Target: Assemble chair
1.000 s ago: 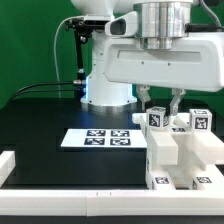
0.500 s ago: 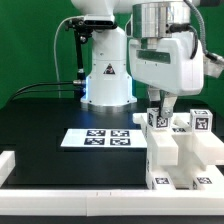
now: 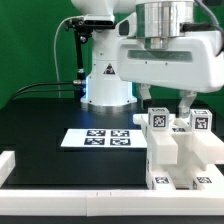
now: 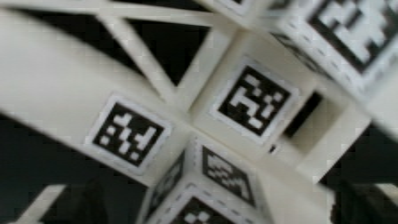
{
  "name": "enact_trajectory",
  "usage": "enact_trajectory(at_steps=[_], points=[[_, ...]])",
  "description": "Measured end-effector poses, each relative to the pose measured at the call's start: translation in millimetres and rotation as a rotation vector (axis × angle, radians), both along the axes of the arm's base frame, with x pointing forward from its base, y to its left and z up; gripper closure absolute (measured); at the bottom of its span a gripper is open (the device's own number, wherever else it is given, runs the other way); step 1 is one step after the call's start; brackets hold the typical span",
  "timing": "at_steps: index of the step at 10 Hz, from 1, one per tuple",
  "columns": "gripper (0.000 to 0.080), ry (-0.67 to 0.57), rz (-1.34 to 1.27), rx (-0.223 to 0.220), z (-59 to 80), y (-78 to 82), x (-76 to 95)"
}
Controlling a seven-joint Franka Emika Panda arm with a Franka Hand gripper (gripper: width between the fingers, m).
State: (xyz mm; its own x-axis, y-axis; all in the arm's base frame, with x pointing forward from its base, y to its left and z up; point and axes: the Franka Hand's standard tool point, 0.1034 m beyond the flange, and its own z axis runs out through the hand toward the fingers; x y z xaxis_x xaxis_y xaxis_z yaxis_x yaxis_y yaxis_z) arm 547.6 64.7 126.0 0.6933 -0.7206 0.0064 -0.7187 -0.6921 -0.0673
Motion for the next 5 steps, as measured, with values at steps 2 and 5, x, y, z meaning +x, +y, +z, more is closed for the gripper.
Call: enact_trajectory(at_steps=[2,5], points=[[0.0151,-0.002,0.157,-0.008,-1.2,-0.1,-1.1],[0.015,-0.013,0.408,-0.022,-1.3,-3.3,-0.3]])
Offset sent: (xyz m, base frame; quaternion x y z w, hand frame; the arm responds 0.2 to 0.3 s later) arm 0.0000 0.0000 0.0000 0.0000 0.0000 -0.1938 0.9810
